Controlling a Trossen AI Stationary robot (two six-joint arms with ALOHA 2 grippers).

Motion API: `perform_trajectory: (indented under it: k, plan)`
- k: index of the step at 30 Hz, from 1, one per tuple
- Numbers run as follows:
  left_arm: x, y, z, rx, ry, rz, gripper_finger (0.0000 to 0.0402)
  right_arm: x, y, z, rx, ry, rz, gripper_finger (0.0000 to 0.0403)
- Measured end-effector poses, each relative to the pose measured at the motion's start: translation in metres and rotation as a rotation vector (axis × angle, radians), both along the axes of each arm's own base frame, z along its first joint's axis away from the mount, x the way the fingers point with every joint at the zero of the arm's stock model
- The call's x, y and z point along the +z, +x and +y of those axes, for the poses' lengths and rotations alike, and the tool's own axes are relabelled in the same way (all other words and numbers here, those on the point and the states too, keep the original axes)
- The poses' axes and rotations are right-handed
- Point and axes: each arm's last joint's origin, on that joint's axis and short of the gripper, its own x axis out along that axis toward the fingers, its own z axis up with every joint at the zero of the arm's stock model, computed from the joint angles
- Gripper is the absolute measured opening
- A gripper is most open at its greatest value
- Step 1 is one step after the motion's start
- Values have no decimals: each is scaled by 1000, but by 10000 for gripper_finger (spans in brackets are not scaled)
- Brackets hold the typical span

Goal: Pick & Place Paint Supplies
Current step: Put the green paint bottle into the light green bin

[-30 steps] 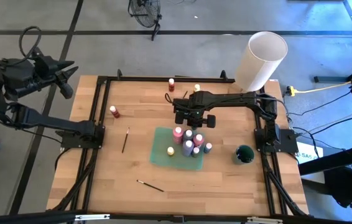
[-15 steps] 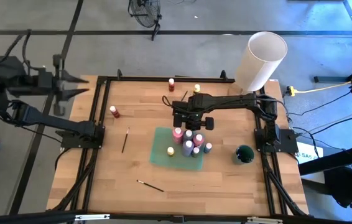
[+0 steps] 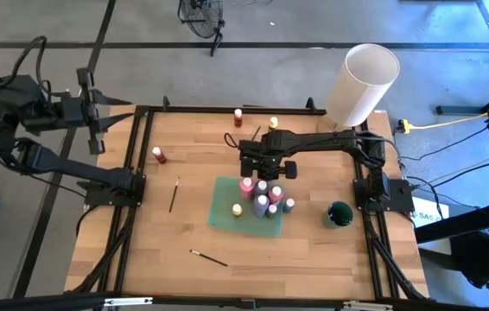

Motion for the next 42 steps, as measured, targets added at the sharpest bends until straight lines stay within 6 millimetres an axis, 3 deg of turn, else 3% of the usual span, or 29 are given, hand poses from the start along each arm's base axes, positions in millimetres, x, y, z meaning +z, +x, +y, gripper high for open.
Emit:
perform_trajectory:
  k: [6,16,21,42]
  plan:
    - [-4,-14,0,5,-1,16,98,0,0,1,4,20,-3,31]
    - [-7,-29,-1,9,2,11,98,0,-8,10,-64,55,95,138]
    - [-8,-30,-1,-1,-3,15,98,0,-7,8,-87,42,92,172]
    - [-11,-31,-1,4,-35,33,98,-1,-11,-22,-134,-48,99,184]
